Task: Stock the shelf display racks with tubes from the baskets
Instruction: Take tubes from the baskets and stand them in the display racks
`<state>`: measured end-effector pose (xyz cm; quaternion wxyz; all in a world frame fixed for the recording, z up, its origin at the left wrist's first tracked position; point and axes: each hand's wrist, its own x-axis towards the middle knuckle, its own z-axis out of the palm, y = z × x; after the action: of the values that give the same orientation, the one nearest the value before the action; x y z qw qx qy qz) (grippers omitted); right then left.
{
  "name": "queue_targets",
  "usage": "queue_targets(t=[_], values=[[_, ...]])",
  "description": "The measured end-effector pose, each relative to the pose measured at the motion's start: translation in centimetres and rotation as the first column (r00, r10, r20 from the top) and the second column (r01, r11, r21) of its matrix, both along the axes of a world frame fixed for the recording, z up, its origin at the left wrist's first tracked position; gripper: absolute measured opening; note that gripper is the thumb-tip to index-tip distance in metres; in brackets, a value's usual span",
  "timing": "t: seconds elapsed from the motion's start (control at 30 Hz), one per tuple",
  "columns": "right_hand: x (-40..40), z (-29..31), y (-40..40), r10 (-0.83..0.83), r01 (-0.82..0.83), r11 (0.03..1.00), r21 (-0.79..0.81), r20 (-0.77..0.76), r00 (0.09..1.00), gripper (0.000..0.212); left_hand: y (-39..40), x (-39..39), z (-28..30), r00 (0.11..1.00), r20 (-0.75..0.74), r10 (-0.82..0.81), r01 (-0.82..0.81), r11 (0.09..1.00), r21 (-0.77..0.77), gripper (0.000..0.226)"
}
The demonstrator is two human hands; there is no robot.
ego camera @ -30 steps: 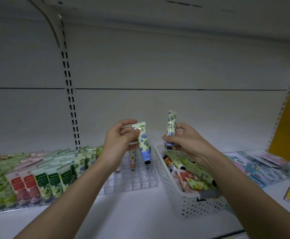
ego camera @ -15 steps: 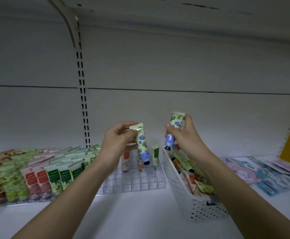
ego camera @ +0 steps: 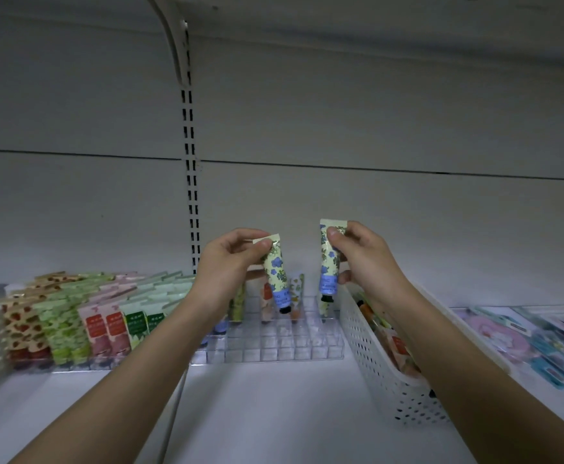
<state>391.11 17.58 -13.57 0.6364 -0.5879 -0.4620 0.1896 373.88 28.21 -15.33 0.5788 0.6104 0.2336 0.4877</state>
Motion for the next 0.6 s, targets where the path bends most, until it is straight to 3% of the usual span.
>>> queue_targets(t=[0.3,0.5,0.6], values=[[-4.3,-2.6,3.8,0.028,-0.023,0.995,0.092,-0.060,0.998,0.009,1.3,-4.7,-1.4,0.978,0.005,0.209,-0.207,0.963,0.174,0.013],[-8.0,-5.7,8.0,0.061,-0.051,0.988,0.147,-0.064,0.996,0.009,1.1,-7.1,-5.2,0.856,0.227,0.463,-0.511,0.822,0.252,0.014],[-9.3,-7.0,9.9,0.104,-0.095,0.985,0.143,-0.053,0.993,0.009,1.0,-7.5,-7.2,0.823,0.232,0.519,-0.568,0.764,0.306,0.019]])
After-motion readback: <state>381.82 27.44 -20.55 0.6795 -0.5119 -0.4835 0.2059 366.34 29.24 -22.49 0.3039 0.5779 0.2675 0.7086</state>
